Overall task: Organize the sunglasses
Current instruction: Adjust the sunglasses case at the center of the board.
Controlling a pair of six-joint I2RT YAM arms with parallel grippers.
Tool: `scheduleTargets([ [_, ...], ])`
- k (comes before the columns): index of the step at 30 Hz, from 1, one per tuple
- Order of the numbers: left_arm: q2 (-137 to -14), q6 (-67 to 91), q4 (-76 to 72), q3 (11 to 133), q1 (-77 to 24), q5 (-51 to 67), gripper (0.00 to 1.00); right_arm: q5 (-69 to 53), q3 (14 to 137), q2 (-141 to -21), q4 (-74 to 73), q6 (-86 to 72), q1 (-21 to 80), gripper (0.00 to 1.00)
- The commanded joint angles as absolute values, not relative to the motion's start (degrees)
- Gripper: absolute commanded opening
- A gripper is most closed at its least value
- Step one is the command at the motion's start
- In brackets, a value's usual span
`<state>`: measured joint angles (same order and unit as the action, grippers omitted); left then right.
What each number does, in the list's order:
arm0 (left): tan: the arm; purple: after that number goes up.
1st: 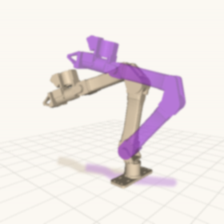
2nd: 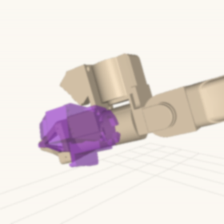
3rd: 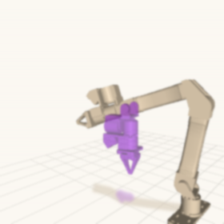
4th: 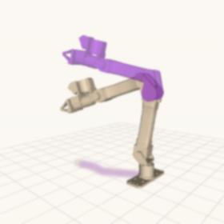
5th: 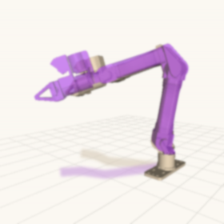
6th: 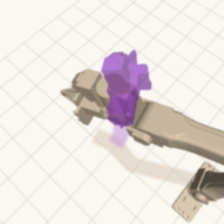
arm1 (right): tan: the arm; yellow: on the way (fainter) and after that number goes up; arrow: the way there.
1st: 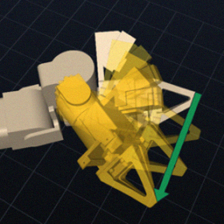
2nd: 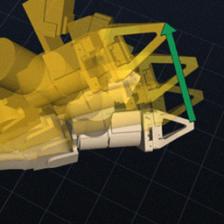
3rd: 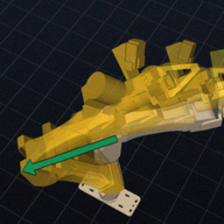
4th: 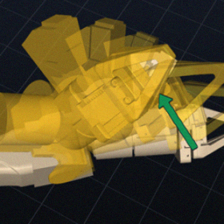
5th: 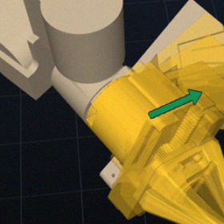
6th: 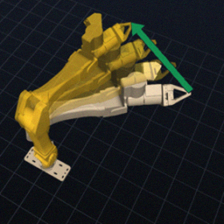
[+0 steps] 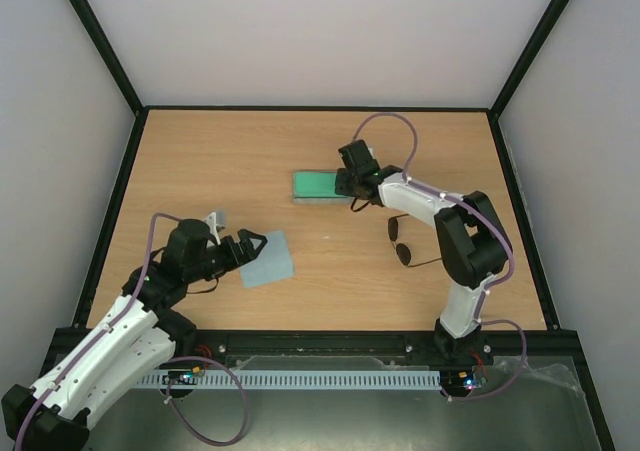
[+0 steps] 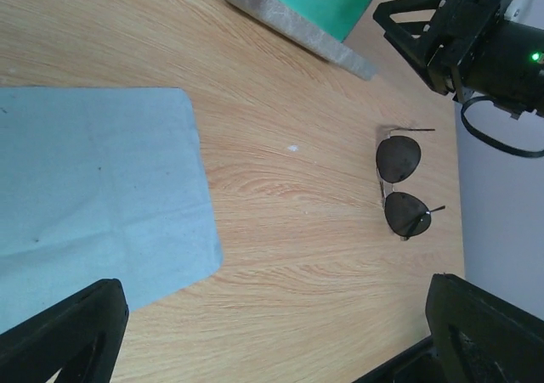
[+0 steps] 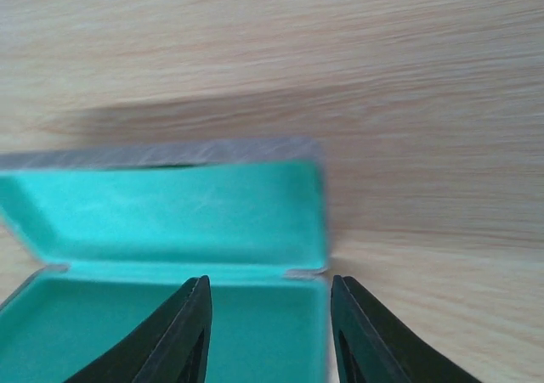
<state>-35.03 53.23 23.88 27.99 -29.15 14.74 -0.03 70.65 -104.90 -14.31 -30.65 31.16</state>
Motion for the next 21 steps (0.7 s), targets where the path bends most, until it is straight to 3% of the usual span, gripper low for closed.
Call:
scheduleTargets([
  [1,-36.6,52.1,24.0,28.5,-28.7,14.2,0.99,-3.5,70.7,-104.9,-14.3,-28.9,34.7,0.41],
  [5,-37.2,51.4,25.2,30.0,-28.7,13.3,0.99,-2.7,72.5,-107.0,-14.7,-28.9,37.2,0.41],
  [10,-36.0,51.7,26.4,30.3,-28.6,12.9,0.99,-0.5,72.3,-108.2,-15.6,-29.2,39.7,0.33],
  [21,-34.2,52.6,26.0,28.6,-28.6,13.3,0.99,-0.2,64.3,-105.4,-12.6,-30.7,40.9,0.33],
])
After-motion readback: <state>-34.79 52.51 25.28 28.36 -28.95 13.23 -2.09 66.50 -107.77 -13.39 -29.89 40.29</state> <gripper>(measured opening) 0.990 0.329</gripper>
